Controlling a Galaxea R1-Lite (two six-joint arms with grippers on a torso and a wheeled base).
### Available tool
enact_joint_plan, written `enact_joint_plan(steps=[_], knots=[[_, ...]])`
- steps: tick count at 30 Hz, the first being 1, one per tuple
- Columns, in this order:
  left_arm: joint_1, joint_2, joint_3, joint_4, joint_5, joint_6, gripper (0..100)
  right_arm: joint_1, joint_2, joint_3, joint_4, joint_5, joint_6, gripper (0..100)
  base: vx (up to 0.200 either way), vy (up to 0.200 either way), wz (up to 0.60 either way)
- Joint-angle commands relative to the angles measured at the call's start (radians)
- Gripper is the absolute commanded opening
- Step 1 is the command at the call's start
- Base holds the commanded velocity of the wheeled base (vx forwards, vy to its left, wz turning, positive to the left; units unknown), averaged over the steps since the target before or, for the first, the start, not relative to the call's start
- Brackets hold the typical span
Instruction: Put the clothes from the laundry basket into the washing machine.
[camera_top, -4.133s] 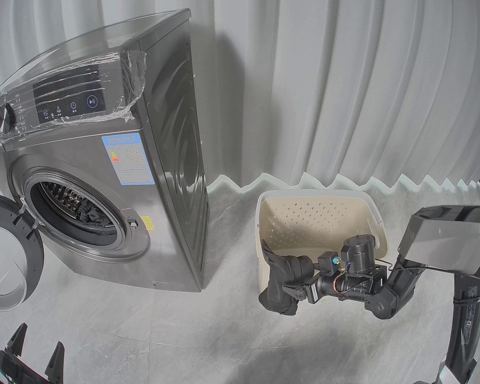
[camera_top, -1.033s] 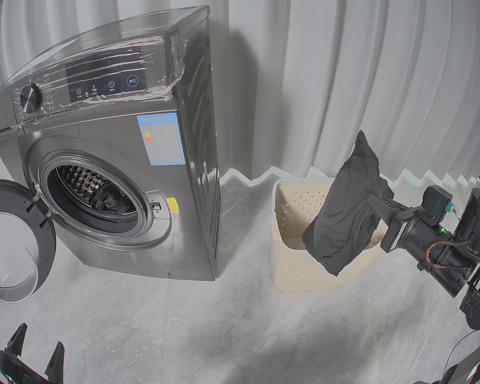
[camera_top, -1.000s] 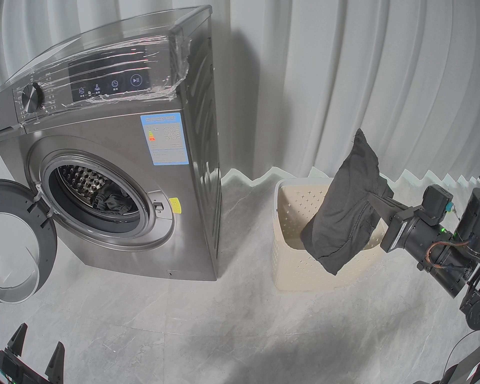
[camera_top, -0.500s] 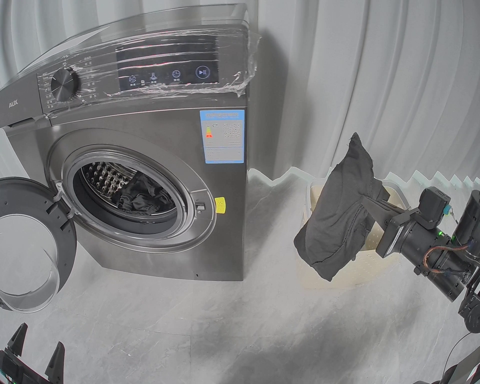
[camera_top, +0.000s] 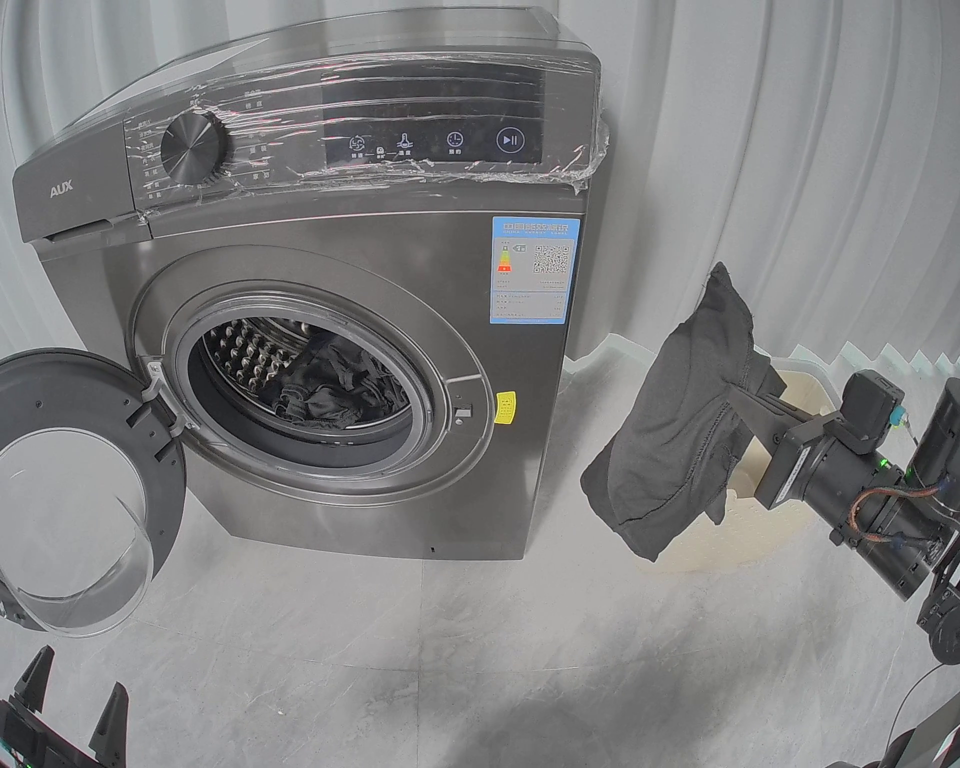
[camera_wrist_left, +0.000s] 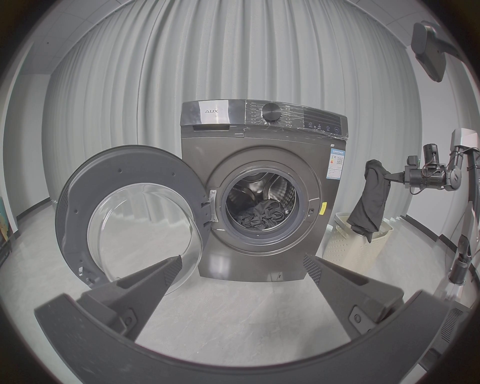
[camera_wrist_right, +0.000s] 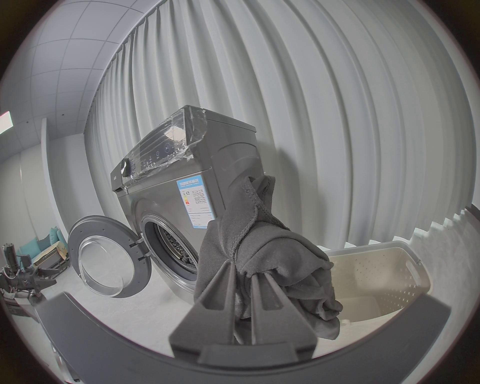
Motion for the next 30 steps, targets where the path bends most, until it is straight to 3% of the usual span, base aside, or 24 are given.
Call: enact_joint_plan(steps=[1,11,30], knots=[[-0.001,-0.015,0.016,0.000,0.001,0.000,100,-0.002,0.002,0.005,0.000,0.001,-0.001,0,-0.200,0.000,0.00],[-0.001,-0.016,0.016,0.000,0.001,-0.002,100,-0.005,0.002,0.008,0.002,0.001,0.000,0,-0.020,0.000,0.00],[-0.001,-0.015,0.016,0.000,0.001,-0.002,100,0.004,0.002,0.011,0.000,0.002,-0.001,0,0.000,0.200,0.00]])
